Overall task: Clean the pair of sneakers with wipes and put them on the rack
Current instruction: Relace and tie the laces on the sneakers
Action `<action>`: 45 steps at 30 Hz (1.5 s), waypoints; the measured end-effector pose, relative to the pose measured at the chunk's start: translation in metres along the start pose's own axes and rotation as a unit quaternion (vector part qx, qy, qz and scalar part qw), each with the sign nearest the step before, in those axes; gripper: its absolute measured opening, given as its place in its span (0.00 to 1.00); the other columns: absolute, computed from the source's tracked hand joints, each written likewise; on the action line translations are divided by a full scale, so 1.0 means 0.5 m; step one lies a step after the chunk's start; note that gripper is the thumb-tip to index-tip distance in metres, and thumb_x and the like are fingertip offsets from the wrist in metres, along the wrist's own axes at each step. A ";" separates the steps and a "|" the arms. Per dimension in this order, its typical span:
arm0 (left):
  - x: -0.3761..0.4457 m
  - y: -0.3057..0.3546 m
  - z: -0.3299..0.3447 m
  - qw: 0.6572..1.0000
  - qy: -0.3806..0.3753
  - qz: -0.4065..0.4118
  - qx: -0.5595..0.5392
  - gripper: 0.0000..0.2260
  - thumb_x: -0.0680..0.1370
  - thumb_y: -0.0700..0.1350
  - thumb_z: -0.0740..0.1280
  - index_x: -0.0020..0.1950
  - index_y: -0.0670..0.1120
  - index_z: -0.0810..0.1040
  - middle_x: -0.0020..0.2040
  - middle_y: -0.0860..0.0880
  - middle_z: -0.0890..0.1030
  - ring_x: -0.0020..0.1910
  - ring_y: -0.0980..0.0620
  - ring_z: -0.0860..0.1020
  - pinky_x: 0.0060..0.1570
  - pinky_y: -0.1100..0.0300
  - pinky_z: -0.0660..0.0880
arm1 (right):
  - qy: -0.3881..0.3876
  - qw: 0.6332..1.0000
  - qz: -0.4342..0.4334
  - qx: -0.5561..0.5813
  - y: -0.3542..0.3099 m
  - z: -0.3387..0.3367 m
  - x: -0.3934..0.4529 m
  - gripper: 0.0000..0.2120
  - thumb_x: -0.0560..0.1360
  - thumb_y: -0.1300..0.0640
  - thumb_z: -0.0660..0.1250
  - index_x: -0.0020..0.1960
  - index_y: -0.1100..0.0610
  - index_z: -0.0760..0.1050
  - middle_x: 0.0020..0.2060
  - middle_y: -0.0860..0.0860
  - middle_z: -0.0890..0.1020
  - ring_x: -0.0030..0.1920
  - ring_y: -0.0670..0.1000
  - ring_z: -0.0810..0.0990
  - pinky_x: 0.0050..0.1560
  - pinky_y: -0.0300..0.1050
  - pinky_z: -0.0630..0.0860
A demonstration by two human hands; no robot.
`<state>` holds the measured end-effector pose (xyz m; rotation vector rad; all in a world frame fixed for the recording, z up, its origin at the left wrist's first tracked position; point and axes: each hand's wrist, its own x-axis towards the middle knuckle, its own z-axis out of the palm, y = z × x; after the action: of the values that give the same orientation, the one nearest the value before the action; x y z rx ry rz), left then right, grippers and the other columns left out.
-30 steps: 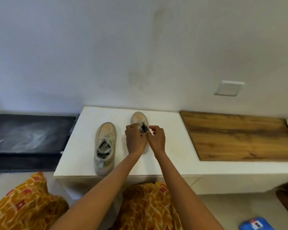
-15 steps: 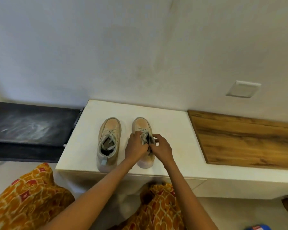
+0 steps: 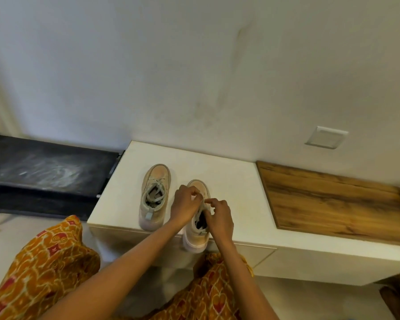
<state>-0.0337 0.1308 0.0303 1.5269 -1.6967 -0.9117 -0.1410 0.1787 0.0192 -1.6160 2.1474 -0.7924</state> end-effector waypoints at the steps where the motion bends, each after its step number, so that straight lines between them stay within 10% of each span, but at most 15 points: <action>1: 0.007 0.016 -0.007 0.999 -0.006 -0.007 -0.053 0.07 0.78 0.43 0.60 0.46 0.43 0.77 0.45 0.46 0.76 0.45 0.48 0.76 0.43 0.58 0.71 | 0.006 1.000 0.006 0.003 -0.002 -0.001 0.006 0.12 0.77 0.52 0.61 0.59 0.48 0.74 0.56 0.49 0.74 0.56 0.48 0.74 0.46 0.38 0.69; 10: 0.056 0.106 -0.115 0.927 -0.001 -0.089 -0.364 0.14 0.82 0.43 0.53 0.40 0.43 0.71 0.32 0.46 0.74 0.26 0.52 0.72 0.31 0.57 0.72 | 0.024 0.986 -0.038 -0.161 -0.031 -0.019 0.024 0.12 0.74 0.46 0.62 0.44 0.54 0.77 0.40 0.48 0.79 0.36 0.47 0.73 0.34 0.37 0.66; 17: 0.040 0.032 -0.107 0.988 -0.113 -0.104 -0.027 0.05 0.79 0.45 0.58 0.50 0.46 0.72 0.44 0.47 0.76 0.38 0.50 0.72 0.32 0.60 0.67 | 0.001 0.996 0.004 -0.085 -0.041 -0.028 0.040 0.10 0.71 0.51 0.66 0.35 0.56 0.75 0.31 0.50 0.78 0.32 0.50 0.76 0.31 0.39 0.68; 20: 0.020 -0.004 -0.090 0.980 -0.155 -0.119 0.030 0.18 0.77 0.42 0.58 0.66 0.46 0.64 0.54 0.43 0.77 0.43 0.48 0.75 0.36 0.59 0.69 | -0.040 0.994 0.088 0.050 -0.039 -0.039 0.059 0.15 0.72 0.55 0.64 0.28 0.57 0.67 0.25 0.52 0.73 0.28 0.51 0.73 0.30 0.40 0.66; 26: 0.020 -0.030 -0.060 0.980 -0.171 -0.062 0.085 0.19 0.77 0.39 0.57 0.67 0.52 0.67 0.55 0.49 0.76 0.39 0.49 0.75 0.31 0.58 0.72 | -0.165 0.812 0.277 0.486 -0.031 -0.081 0.073 0.10 0.73 0.67 0.57 0.35 0.59 0.69 0.30 0.54 0.75 0.32 0.50 0.73 0.37 0.43 0.74; 31: 0.022 -0.048 -0.043 0.976 -0.196 -0.040 0.083 0.13 0.79 0.51 0.60 0.59 0.48 0.76 0.55 0.47 0.79 0.48 0.49 0.77 0.45 0.54 0.76 | -0.058 0.690 0.257 0.675 -0.020 -0.137 0.116 0.10 0.77 0.63 0.59 0.37 0.57 0.68 0.21 0.49 0.71 0.22 0.46 0.70 0.30 0.39 0.75; 36: 0.033 -0.059 -0.051 0.979 -0.166 -0.003 0.114 0.12 0.75 0.55 0.66 0.53 0.51 0.81 0.54 0.52 0.81 0.52 0.52 0.78 0.47 0.57 0.73 | 0.061 0.777 0.221 0.586 -0.024 -0.190 0.138 0.05 0.77 0.62 0.61 0.42 0.57 0.73 0.26 0.49 0.70 0.21 0.45 0.65 0.21 0.35 0.63; 41: 0.028 -0.046 -0.049 0.986 -0.077 0.043 0.145 0.09 0.76 0.50 0.66 0.51 0.48 0.83 0.53 0.46 0.79 0.53 0.48 0.76 0.49 0.56 0.75 | -0.066 0.978 0.130 0.148 0.029 -0.129 0.123 0.13 0.75 0.65 0.57 0.51 0.57 0.79 0.50 0.55 0.80 0.49 0.53 0.77 0.46 0.43 0.73; 45: 0.019 -0.051 -0.041 0.944 -0.032 0.117 0.306 0.11 0.77 0.54 0.64 0.53 0.52 0.82 0.63 0.48 0.72 0.63 0.48 0.66 0.60 0.50 0.65 | -0.090 0.979 0.089 -0.158 0.052 -0.078 0.084 0.14 0.78 0.54 0.58 0.60 0.53 0.76 0.59 0.56 0.74 0.64 0.57 0.68 0.58 0.50 0.69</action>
<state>-0.0038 0.1185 0.0201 1.6250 -2.2896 -0.3178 -0.1956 0.1529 0.0366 -1.5377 2.3297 -0.2487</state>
